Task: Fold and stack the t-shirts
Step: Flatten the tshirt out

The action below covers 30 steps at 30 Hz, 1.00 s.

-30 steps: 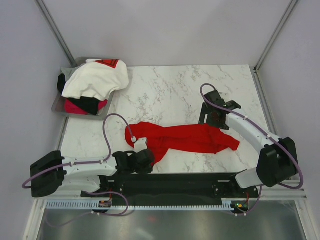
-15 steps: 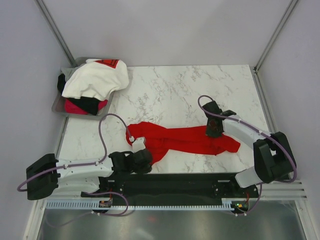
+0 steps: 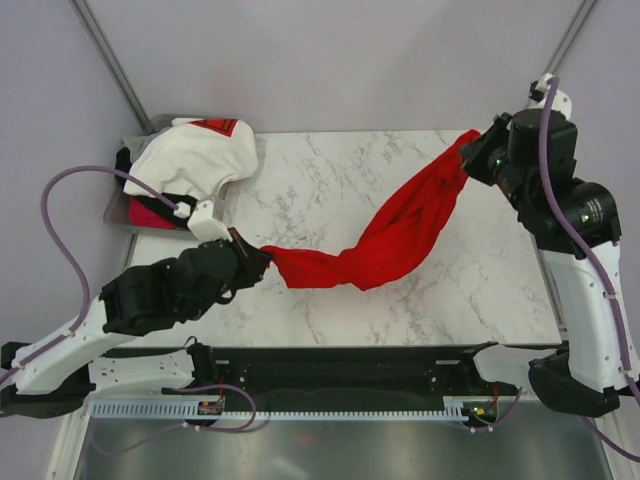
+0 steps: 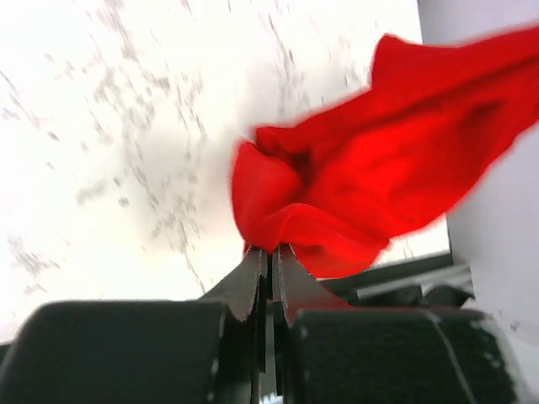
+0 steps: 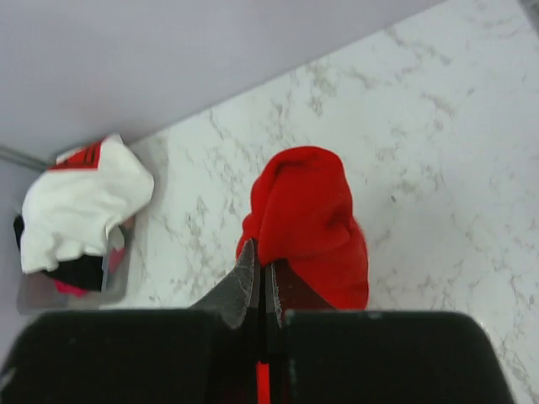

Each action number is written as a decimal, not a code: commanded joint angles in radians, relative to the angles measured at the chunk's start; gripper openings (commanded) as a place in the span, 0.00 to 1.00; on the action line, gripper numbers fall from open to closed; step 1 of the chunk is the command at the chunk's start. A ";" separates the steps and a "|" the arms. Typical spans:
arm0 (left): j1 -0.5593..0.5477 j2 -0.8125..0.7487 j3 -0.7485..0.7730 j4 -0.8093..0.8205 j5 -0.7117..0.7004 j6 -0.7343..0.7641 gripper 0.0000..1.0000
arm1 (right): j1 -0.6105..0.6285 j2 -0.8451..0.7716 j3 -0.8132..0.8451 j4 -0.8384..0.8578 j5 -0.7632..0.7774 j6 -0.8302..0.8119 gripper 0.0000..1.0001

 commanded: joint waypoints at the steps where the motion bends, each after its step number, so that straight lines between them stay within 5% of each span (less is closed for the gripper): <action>1: 0.037 0.075 0.147 -0.146 -0.179 0.160 0.02 | -0.073 0.187 0.122 -0.117 0.055 -0.031 0.00; 10: 0.321 0.060 0.112 -0.060 0.025 0.332 0.02 | -0.267 0.611 0.312 -0.088 -0.079 -0.047 0.00; 11: 0.332 0.050 0.112 -0.060 0.031 0.340 0.02 | -0.267 0.628 0.325 -0.079 -0.104 -0.052 0.07; 12: 0.364 0.053 0.114 -0.060 0.040 0.362 0.02 | -0.265 0.653 0.332 -0.066 -0.133 -0.066 0.26; 13: 0.383 0.057 0.118 -0.060 0.055 0.375 0.02 | -0.265 0.714 0.340 -0.039 -0.162 -0.096 0.63; 17: 0.433 0.144 0.094 -0.031 0.176 0.410 0.02 | -0.279 0.881 0.368 -0.118 -0.197 -0.153 0.77; 18: 0.433 0.189 0.082 -0.025 0.198 0.412 0.02 | -0.279 0.863 0.319 -0.112 -0.178 -0.155 0.78; 22: 0.435 0.214 -0.094 0.053 0.273 0.377 0.02 | -0.299 0.429 -0.324 0.243 -0.195 -0.081 0.80; 25: 0.441 0.175 -0.218 0.147 0.321 0.355 0.02 | -0.250 0.183 -0.689 0.450 -0.340 -0.009 0.77; 30: 0.450 0.165 -0.277 0.186 0.359 0.341 0.02 | -0.053 0.099 -0.966 0.599 -0.364 0.086 0.74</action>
